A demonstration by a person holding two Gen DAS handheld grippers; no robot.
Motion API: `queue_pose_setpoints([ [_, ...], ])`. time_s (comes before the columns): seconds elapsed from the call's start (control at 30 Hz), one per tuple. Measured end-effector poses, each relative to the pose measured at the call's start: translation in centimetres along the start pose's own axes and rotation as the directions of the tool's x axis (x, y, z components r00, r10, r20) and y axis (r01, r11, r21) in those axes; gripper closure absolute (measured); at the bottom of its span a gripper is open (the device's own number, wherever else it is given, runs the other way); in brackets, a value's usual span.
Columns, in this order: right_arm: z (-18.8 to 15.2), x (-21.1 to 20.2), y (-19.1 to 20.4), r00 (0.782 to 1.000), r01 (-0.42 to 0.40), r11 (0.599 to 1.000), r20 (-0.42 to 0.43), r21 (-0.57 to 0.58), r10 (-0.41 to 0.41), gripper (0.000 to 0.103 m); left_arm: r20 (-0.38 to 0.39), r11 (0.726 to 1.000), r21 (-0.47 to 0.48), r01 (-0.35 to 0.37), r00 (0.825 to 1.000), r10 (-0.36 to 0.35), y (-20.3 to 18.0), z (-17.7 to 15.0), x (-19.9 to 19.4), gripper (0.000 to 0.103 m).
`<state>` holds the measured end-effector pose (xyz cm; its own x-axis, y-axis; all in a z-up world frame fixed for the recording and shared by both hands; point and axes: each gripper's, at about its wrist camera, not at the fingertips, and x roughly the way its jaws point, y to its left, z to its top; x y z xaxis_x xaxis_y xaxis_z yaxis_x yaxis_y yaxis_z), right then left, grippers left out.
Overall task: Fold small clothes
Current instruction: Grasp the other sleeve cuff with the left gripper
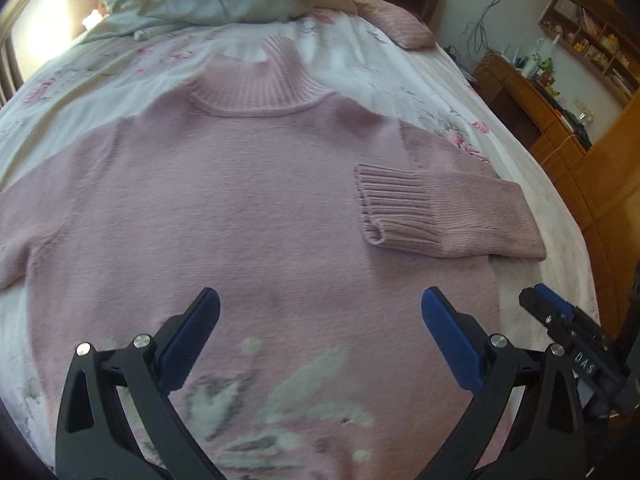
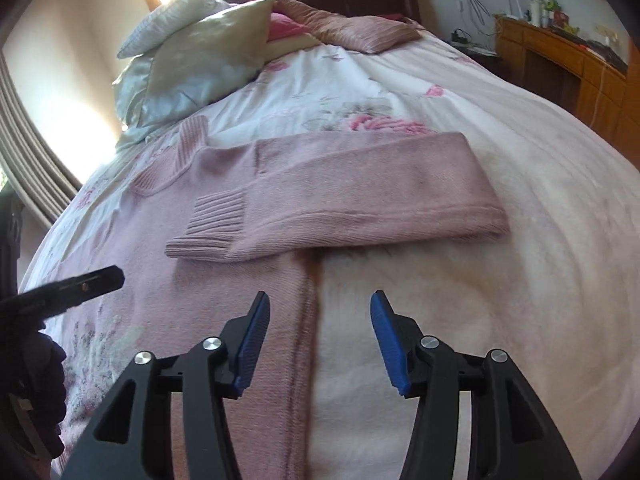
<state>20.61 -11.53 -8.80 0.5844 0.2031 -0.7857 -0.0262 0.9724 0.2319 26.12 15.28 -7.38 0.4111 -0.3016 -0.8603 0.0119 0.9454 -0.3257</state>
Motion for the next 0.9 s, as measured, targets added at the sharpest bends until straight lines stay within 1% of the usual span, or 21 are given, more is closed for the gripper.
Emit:
queue_pose_setpoints([
  [0.07, -0.2, 0.4, -1.0, 1.0, -0.009, 1.0, -0.005, -0.004, 0.009, 0.05, -0.042, 1.0, -0.017, 0.015, 0.999, -0.016, -0.8, 1.3, 2.3, 0.004],
  [0.1, -0.3, 0.6, -1.4, 1.0, -0.004, 1.0, -0.009, -0.003, 0.004, 0.05, -0.062, 0.999, -0.03, 0.019, 0.998, -0.021, -1.0, 1.9, 3.4, 0.006],
  [0.17, -0.6, 0.7, -2.0, 1.0, -0.011, 1.0, 0.001, 0.002, 0.011, 0.05, -0.096, 0.997, -0.066, 0.039, 0.994, -0.046, -1.3, 2.6, 5.3, 0.022],
  [0.2, -0.8, 0.7, -2.1, 1.0, -0.016, 1.0, 0.003, 0.005, 0.016, 0.05, -0.105, 0.997, -0.077, 0.026, 0.994, -0.035, -1.5, 2.8, 5.9, 0.032],
  [0.27, -1.1, 0.8, -2.3, 1.0, -0.019, 1.0, 0.014, 0.005, 0.019, 0.05, -0.094, 0.997, -0.072, 0.002, 0.996, -0.008, -2.1, 3.2, 6.4, 0.035],
  [0.3, -1.3, 0.9, -2.2, 1.0, -0.021, 1.0, 0.015, 0.003, 0.021, 0.05, -0.086, 0.998, -0.063, -0.009, 0.996, 0.004, -2.5, 3.3, 6.3, 0.048],
  [0.33, -1.4, 1.0, -2.2, 1.0, -0.019, 1.0, 0.011, 0.0, 0.019, 0.05, -0.079, 0.998, -0.062, 0.0, 0.997, -0.005, -2.8, 3.5, 6.2, 0.07],
  [0.37, -1.6, 1.2, -2.1, 1.0, -0.014, 1.0, 0.007, -0.002, 0.014, 0.05, -0.073, 0.997, -0.071, 0.016, 0.997, -0.021, -2.9, 3.6, 5.9, 0.079],
  [0.4, -1.6, 1.2, -2.0, 1.0, -0.007, 1.0, 0.004, -0.004, 0.007, 0.05, -0.061, 0.996, -0.079, 0.035, 0.997, -0.04, -3.1, 3.7, 5.6, 0.098],
  [0.47, -1.7, 1.3, -2.1, 1.0, -0.008, 1.0, 0.004, 0.003, 0.008, 0.05, -0.027, 0.992, -0.092, 0.092, 0.995, -0.095, -3.2, 4.0, 4.5, 0.098],
  [0.53, -1.7, 1.1, -2.2, 1.0, -0.011, 1.0, 0.006, 0.013, 0.011, 0.05, 0.039, 0.985, -0.088, 0.148, 0.989, -0.145, -3.2, 4.1, 2.6, 0.098],
  [0.6, -1.6, 0.6, -2.4, 1.0, 0.0, 1.0, 0.014, 0.02, -0.001, 0.05, 0.101, 0.982, -0.083, 0.171, 0.982, -0.162, -2.8, 4.2, 0.5, 0.098],
  [0.67, -1.4, -0.2, -2.5, 1.0, 0.003, 1.0, 0.024, 0.026, -0.004, 0.05, 0.149, 0.972, -0.102, 0.213, 0.969, -0.196, -1.6, 4.4, -1.7, 0.098],
  [0.7, -1.2, -0.6, -2.6, 0.999, 0.005, 1.0, 0.031, 0.029, -0.006, 0.05, 0.176, 0.973, -0.105, 0.206, 0.967, -0.186, -0.9, 4.4, -2.9, 0.098],
  [0.8, -0.3, -1.7, -2.7, 0.998, 0.021, 0.999, 0.054, 0.027, -0.023, 0.05, 0.257, 0.984, -0.106, 0.146, 0.96, -0.115, 1.9, 4.6, -6.2, 0.098],
  [0.83, 0.1, -1.9, -2.7, 0.998, 0.033, 0.999, 0.054, 0.026, -0.035, 0.05, 0.27, 0.984, -0.115, 0.137, 0.958, -0.102, 3.2, 4.7, -7.1, 0.098],
  [0.9, 1.0, -1.8, -2.4, 0.995, 0.086, 0.996, 0.049, 0.02, -0.086, 0.05, 0.285, 0.983, -0.143, 0.116, 0.956, -0.071, 6.1, 4.9, -8.7, 0.098],
])
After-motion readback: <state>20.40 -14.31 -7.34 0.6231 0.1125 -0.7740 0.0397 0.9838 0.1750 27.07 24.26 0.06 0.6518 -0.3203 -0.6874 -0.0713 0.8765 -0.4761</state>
